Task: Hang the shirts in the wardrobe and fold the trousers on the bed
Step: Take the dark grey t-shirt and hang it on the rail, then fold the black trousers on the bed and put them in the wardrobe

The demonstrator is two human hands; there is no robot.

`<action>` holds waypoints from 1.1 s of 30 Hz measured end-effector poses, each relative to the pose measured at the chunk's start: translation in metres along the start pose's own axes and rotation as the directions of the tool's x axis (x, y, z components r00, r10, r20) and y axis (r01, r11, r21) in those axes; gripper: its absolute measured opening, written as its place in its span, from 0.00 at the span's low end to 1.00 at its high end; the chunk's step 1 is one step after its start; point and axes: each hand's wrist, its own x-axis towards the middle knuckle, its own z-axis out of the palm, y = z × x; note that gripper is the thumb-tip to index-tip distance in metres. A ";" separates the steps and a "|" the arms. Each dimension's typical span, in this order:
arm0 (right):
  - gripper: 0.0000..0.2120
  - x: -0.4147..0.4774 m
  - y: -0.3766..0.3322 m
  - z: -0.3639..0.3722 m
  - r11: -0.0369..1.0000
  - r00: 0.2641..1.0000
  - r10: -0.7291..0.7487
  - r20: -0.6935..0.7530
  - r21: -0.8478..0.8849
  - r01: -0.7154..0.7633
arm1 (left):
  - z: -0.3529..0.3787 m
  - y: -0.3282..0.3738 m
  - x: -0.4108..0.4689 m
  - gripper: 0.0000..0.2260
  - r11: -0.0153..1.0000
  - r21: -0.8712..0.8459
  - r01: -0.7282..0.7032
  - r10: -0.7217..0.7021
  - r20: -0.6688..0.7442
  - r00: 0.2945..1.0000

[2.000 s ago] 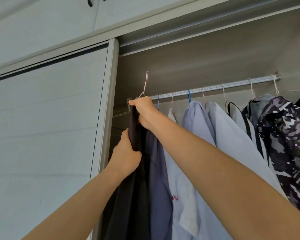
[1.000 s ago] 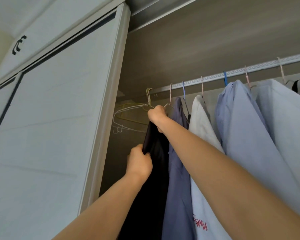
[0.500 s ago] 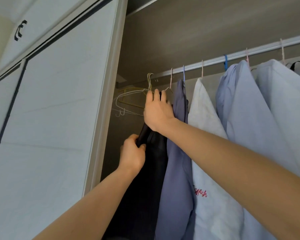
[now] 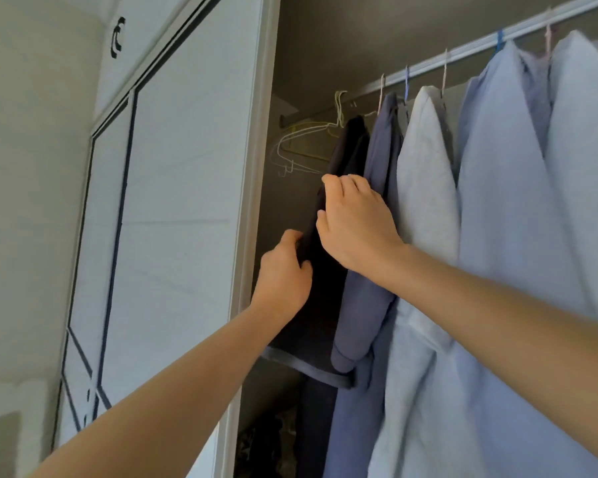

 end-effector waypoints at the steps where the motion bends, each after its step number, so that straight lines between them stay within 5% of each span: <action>1: 0.22 -0.011 -0.004 -0.003 0.999 1.000 -0.001 -0.016 0.038 0.001 | -0.004 0.002 -0.010 0.18 1.000 0.003 0.003 -0.003 -0.004 1.000; 9: 0.20 -0.072 -0.056 -0.001 0.938 0.990 -0.090 -0.110 0.326 0.122 | -0.057 -0.017 -0.083 0.15 0.984 0.056 0.166 -0.161 -0.079 0.984; 14: 0.19 -0.100 -0.101 0.009 0.877 0.978 -0.148 -0.150 0.437 0.199 | -0.102 -0.039 -0.128 0.12 0.932 0.306 0.196 -0.155 -0.154 0.976; 23: 0.17 -0.167 -0.226 0.031 0.626 0.926 -0.366 -0.091 0.713 0.317 | -0.196 -0.095 -0.250 0.11 0.703 0.649 0.290 -0.169 -0.244 0.955; 33: 0.17 -0.266 -0.390 0.052 0.343 0.809 -0.587 -0.001 0.905 0.251 | -0.280 -0.175 -0.421 0.10 0.476 0.653 0.590 -0.431 -0.411 0.803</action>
